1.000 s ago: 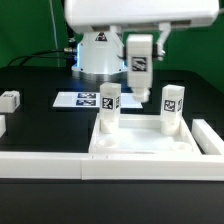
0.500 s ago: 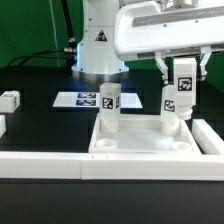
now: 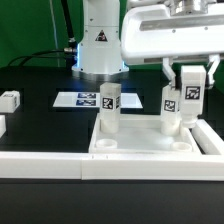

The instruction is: Assemble square table

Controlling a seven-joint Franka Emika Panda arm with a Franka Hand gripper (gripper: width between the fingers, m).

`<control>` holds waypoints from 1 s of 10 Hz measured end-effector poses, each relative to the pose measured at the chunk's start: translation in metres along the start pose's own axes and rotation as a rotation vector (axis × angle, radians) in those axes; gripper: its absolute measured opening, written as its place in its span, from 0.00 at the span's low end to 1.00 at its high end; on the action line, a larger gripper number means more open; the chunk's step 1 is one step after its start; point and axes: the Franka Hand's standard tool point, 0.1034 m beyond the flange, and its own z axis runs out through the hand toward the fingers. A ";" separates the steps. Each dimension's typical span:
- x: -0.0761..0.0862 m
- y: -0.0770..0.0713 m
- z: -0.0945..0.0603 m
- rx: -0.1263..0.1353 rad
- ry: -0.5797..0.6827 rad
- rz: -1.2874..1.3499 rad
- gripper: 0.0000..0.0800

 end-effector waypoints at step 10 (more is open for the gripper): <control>-0.007 0.002 0.014 -0.008 -0.016 -0.025 0.36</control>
Offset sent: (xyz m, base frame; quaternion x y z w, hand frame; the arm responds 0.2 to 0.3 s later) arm 0.0025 0.0080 -0.0025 0.0065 0.0019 0.0258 0.9996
